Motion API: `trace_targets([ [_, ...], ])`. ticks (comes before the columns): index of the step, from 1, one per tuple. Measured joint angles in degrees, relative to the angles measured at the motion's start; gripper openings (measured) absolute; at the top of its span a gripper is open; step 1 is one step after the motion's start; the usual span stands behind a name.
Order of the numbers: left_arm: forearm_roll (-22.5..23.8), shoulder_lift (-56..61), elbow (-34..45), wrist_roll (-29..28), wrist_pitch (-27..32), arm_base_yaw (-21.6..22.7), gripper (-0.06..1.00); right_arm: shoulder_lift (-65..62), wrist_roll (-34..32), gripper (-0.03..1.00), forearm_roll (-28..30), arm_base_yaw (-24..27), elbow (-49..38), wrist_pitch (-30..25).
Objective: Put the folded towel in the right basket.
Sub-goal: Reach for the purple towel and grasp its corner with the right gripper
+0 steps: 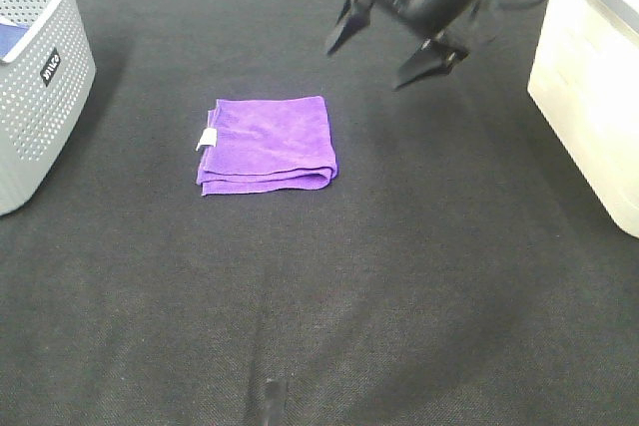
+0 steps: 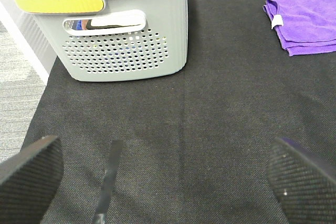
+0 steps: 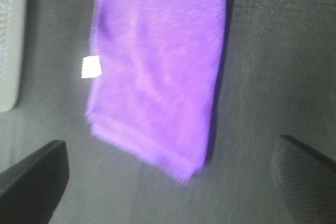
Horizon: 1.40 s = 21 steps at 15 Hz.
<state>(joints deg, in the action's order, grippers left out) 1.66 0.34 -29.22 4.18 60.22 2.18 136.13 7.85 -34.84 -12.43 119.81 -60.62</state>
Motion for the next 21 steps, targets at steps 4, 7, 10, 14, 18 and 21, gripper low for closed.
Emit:
trace_targets([
  [4, 0.0, 0.0, 0.0, 0.0, 0.0, 0.0, 0.99, 11.9, -1.4, 0.96, -0.1, 0.0, 10.4, -1.8],
  [7, 0.0, 0.0, 0.0, 0.0, 0.0, 0.0, 0.99, 15.6, -2.6, 0.94, -0.2, 0.0, 12.4, -0.5],
  [10, 0.0, 0.0, 0.0, 0.0, 0.0, 0.0, 0.99, 16.5, -2.7, 0.94, -1.4, 0.0, 13.1, -0.3],
  [14, 0.0, 0.0, 0.0, 0.0, 0.0, 0.0, 0.99, 17.5, -3.9, 0.93, -2.5, -1.1, 13.6, 0.5],
  [18, 0.1, 0.0, 0.0, 0.0, 0.0, 0.0, 0.99, 20.1, -4.0, 0.83, -8.0, -6.5, 14.4, 2.9],
  [21, 0.2, 0.0, 0.0, 0.0, 0.0, 0.0, 0.99, 21.0, -4.0, 0.72, -9.3, -8.4, 14.6, 3.3],
])
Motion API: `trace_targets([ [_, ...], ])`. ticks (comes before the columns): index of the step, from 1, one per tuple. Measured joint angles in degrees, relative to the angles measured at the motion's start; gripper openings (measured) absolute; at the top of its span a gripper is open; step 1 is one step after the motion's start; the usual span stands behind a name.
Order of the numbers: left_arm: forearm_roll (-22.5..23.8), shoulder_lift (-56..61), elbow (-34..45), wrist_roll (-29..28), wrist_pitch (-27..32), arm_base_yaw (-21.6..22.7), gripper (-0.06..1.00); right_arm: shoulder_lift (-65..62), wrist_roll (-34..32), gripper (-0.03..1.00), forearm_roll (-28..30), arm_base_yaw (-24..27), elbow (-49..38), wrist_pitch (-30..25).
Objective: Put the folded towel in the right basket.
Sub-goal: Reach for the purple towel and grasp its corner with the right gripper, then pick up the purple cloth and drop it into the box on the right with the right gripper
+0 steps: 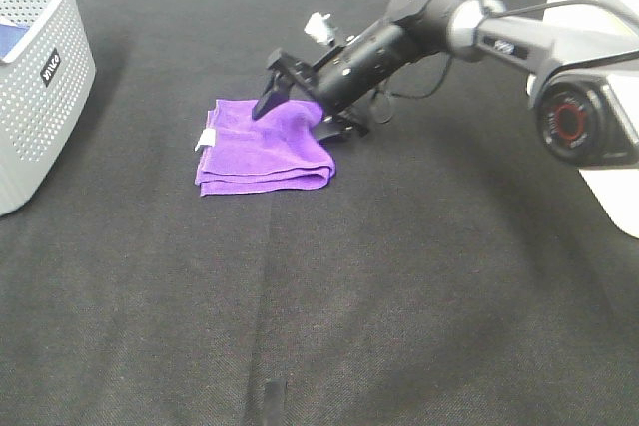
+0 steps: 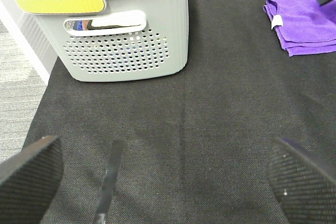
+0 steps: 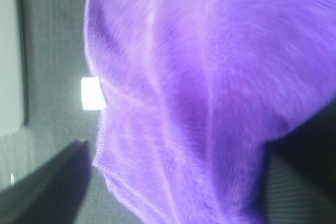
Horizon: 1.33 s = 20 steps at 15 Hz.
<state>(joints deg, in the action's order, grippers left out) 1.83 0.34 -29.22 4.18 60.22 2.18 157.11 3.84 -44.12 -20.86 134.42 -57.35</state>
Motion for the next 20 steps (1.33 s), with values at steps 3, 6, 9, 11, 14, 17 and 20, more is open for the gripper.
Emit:
trace_targets([
  [3, 0.0, 0.0, 0.0, 0.0, 0.0, 0.0, 0.99, 1.0, -0.2, 0.24, 4.4, -0.5, 1.8, 0.7],
  [6, 0.0, 0.0, 0.0, 0.0, 0.0, 0.0, 0.99, 1.8, -0.2, 0.04, 8.8, -1.0, 6.0, -1.4],
  [9, 0.0, 0.0, 0.0, 0.0, 0.0, 0.0, 0.99, 2.2, -0.3, 0.04, 11.6, -1.1, 14.2, -6.9],
  [11, 0.0, 0.0, 0.0, 0.0, 0.0, 0.0, 0.99, 0.2, -1.7, 0.04, 11.9, -0.5, 22.3, -11.1],
  [14, 1.2, 0.0, 0.0, 0.0, 0.0, 0.0, 0.99, -9.1, -3.1, 0.04, 14.6, 4.8, 31.1, -11.8],
  [17, 2.1, 0.0, 0.0, 0.0, 0.0, 0.0, 0.99, -14.4, -3.1, 0.04, 20.6, 8.7, 31.1, -12.1],
  [20, 3.2, 0.0, 0.0, 0.0, 0.0, 0.0, 0.99, -25.0, -1.9, 0.04, 36.3, 18.3, 30.4, -12.1],
])
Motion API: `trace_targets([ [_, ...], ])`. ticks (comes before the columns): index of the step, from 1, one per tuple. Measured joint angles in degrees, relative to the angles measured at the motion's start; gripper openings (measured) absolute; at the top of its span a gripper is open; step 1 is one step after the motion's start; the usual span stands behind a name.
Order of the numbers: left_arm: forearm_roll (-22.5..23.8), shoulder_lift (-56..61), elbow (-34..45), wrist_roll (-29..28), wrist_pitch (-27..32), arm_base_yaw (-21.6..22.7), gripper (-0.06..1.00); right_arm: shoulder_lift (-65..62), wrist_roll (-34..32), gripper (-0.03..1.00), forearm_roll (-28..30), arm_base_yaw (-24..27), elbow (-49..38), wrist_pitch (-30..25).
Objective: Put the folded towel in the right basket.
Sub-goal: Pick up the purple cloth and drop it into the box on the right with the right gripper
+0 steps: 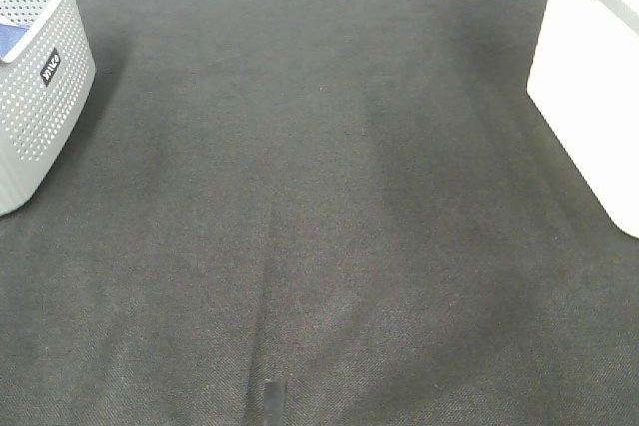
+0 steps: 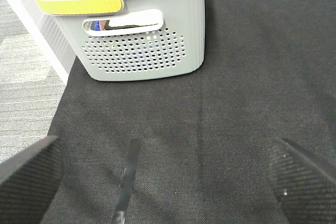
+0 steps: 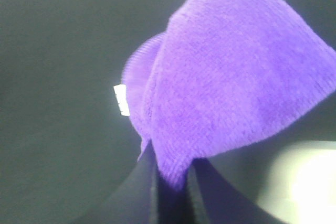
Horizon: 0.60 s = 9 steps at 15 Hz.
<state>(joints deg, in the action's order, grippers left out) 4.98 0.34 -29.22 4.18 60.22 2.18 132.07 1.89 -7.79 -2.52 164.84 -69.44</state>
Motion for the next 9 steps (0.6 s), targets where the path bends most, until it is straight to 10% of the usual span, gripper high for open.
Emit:
trace_targets([
  [9, 0.1, 0.0, 0.0, 0.0, 0.0, 0.0, 0.99, -6.5, 4.8, 0.04, 14.0, 13.3, -22.5, -0.6],
])
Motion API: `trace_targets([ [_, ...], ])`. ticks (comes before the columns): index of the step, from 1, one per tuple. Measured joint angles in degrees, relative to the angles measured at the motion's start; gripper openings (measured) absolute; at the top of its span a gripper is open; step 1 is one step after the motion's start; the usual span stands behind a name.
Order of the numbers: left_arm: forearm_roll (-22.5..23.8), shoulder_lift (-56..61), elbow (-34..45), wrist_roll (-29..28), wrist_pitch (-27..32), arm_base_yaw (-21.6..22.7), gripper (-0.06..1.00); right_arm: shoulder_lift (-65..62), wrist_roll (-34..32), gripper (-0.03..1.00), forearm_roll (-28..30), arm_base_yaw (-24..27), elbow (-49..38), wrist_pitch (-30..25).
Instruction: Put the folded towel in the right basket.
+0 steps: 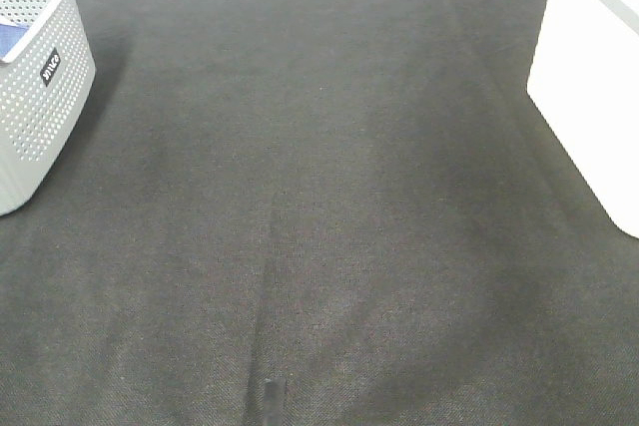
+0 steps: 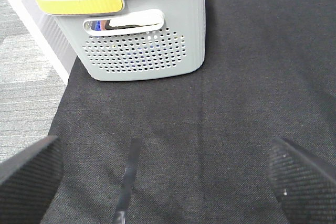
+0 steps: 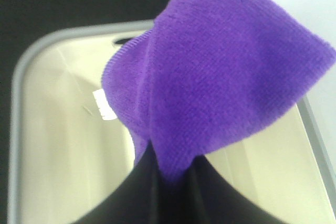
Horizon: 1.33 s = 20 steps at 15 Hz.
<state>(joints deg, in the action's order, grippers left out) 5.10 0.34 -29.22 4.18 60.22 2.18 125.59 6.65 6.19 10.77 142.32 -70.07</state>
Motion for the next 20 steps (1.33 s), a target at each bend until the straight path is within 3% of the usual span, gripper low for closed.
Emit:
trace_targets([
  [2, 0.0, 0.0, 0.0, 0.0, 0.0, 0.0, 0.99, 0.0, 0.0, 0.04, 0.9, 0.1, -3.0, -0.1],
  [4, 0.0, 0.0, 0.0, 0.0, 0.0, 0.0, 0.99, 0.0, 0.0, 0.14, 1.1, 0.1, -6.5, -0.1],
  [7, -0.2, 0.0, 0.0, 0.0, 0.0, 0.0, 0.99, 0.0, -1.0, 0.82, 1.6, 0.1, -10.0, -0.1],
  [8, -0.2, 0.0, 0.0, 0.0, 0.0, 0.0, 0.99, 0.0, -1.3, 0.91, 1.4, 0.1, -10.1, -0.1],
  [11, -0.2, 0.0, 0.0, 0.0, 0.0, 0.0, 0.99, -1.1, -1.3, 0.97, 0.3, 0.1, -10.1, -0.1],
  [13, -0.2, 0.0, 0.0, 0.0, 0.0, 0.0, 0.99, -3.3, -2.4, 0.97, -4.5, -0.7, -10.1, -0.1],
  [18, -0.2, 0.0, 0.0, 0.0, 0.0, 0.0, 0.99, -9.0, -2.9, 0.97, -9.2, -7.3, -12.0, -0.1],
  [19, -0.2, 0.0, 0.0, 0.0, 0.0, 0.0, 0.99, -12.4, -3.0, 0.97, -9.2, -7.3, -14.8, 0.1],
  [20, -0.2, 0.0, 0.0, 0.0, 0.0, 0.0, 0.99, -22.5, -3.0, 0.97, -8.6, -7.3, -26.8, 0.3],
])
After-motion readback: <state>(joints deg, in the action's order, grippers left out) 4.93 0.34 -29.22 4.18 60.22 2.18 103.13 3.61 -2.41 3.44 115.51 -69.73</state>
